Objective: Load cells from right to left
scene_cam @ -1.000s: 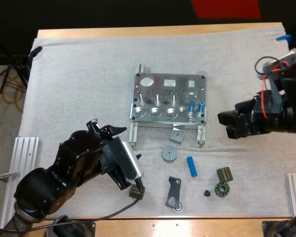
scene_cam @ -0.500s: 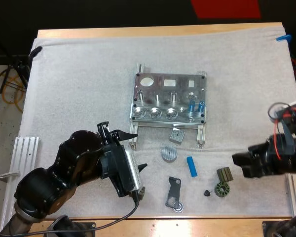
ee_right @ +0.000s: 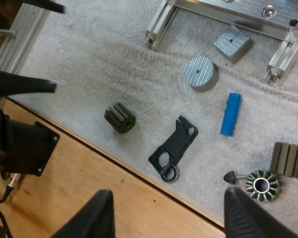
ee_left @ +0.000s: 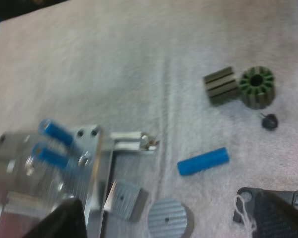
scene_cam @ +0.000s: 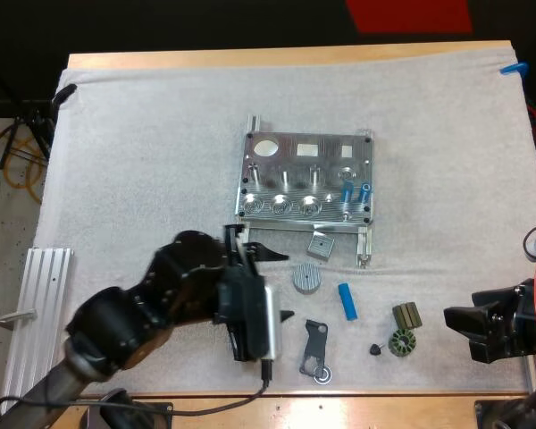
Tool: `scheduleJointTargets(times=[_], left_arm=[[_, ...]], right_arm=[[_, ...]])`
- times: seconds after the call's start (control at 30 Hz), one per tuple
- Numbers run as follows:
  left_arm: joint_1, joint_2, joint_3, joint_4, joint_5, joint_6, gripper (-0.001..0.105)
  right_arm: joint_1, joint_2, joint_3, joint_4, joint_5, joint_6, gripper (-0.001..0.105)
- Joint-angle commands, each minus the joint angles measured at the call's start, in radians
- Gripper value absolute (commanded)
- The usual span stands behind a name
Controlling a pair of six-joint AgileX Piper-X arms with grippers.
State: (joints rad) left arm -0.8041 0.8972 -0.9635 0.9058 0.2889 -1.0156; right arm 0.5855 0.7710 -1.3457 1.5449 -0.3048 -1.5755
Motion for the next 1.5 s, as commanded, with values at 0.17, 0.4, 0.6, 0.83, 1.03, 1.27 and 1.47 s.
scheduleJointTargets(times=[0.17,0.4,0.6,0.83,1.03,1.27,1.47], left_arm=[[-0.074,0.104,0.001,-0.090,-0.028,0.189,0.067],[-0.074,0.229,0.001,-0.104,-0.026,0.463,0.067],[-0.074,0.332,0.001,-0.153,-0.026,0.504,0.067],[-0.074,0.440,0.001,-0.233,-0.031,0.716,0.067],[-0.074,0.556,0.001,-0.239,-0.033,0.912,0.067],[-0.074,0.657,0.001,-0.317,-0.027,1.002,0.067],[-0.074,0.724,0.001,-0.396,-0.027,1.002,0.067]], right_arm=[[-0.004,-0.013,0.013,0.041,-0.004,-0.003,0.048],[-0.004,-0.013,0.013,0.041,0.018,-0.033,0.048],[-0.004,-0.013,0.013,0.041,0.043,-0.038,0.048],[-0.004,-0.013,0.013,0.039,0.043,-0.044,0.048],[-0.004,-0.013,0.013,0.039,0.043,-0.044,0.048],[-0.004,-0.013,0.013,0.039,0.043,-0.044,0.048],[-0.004,-0.013,0.013,0.039,0.043,-0.044,0.048]])
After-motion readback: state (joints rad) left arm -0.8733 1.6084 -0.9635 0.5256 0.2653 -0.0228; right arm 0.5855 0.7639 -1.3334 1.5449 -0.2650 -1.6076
